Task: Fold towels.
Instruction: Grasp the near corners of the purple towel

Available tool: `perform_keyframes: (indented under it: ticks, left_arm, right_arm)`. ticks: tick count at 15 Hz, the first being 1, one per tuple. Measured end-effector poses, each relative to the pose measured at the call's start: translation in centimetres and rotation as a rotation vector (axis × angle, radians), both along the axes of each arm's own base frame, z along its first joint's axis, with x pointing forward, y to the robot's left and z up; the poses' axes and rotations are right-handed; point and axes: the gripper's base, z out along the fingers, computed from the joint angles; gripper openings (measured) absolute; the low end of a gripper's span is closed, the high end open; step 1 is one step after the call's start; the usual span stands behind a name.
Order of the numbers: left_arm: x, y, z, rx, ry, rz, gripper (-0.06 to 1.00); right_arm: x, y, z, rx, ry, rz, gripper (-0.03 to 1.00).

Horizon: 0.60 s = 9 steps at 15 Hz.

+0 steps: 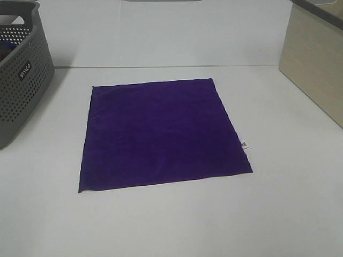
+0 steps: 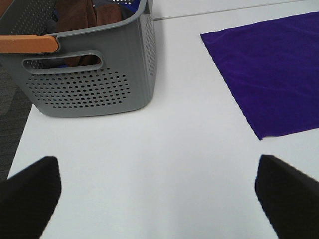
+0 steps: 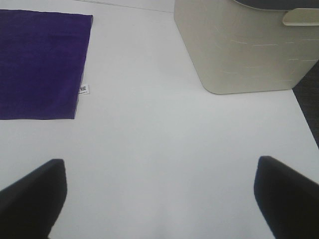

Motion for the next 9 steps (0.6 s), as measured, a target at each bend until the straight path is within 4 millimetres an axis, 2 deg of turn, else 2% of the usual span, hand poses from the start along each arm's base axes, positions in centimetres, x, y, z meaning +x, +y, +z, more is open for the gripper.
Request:
perform_keyframes:
  ticks: [9]
  left_arm:
    - [0.00, 0.00, 0.00, 0.000, 0.000, 0.000, 0.99]
  right_arm:
    - [0.00, 0.00, 0.00, 0.000, 0.000, 0.000, 0.99]
